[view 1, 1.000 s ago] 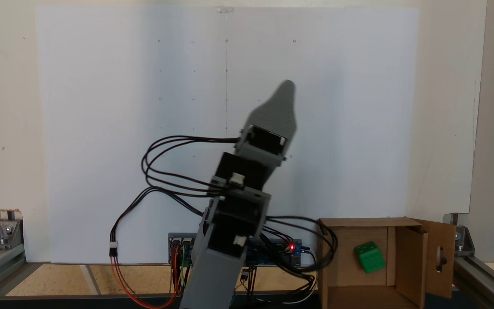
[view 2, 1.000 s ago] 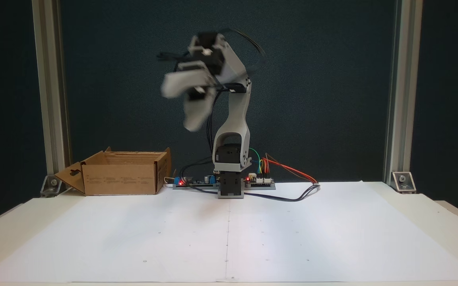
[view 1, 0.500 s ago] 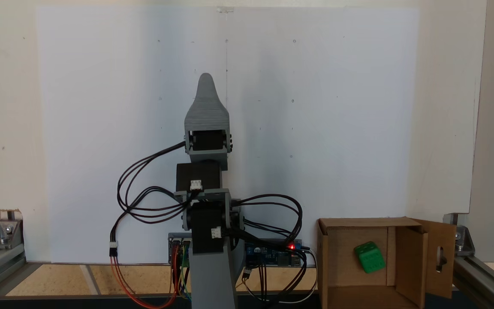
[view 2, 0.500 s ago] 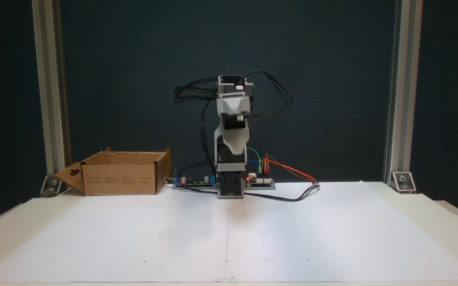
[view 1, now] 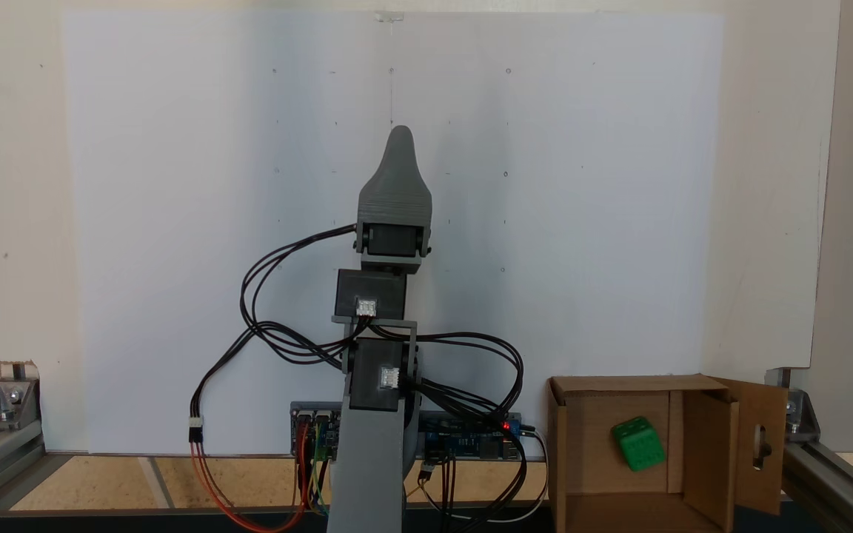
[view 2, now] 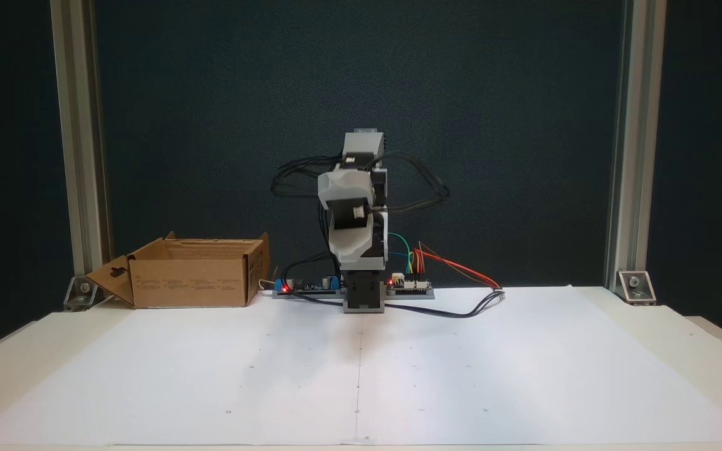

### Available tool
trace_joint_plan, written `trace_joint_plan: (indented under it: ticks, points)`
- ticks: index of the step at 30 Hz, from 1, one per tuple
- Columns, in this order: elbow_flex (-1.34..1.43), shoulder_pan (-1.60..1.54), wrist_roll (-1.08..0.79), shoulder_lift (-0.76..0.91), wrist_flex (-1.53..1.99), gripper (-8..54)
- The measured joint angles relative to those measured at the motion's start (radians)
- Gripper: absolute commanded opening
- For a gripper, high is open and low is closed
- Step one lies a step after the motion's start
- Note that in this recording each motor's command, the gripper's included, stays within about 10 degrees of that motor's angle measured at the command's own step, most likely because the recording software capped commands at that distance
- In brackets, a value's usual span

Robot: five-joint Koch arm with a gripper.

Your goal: Grasp a green dice and put it in the bin.

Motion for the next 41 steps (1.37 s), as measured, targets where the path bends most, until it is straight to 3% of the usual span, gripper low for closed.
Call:
trace_joint_plan:
  ticks: [18, 26, 41]
  points:
    - [0.486, 0.041, 0.0, 0.0, -0.715, 43.8]
    - [0.545, 0.048, 0.002, 0.0, -1.008, 44.3]
    - [0.545, 0.051, 0.0, 0.0, -1.031, 44.5]
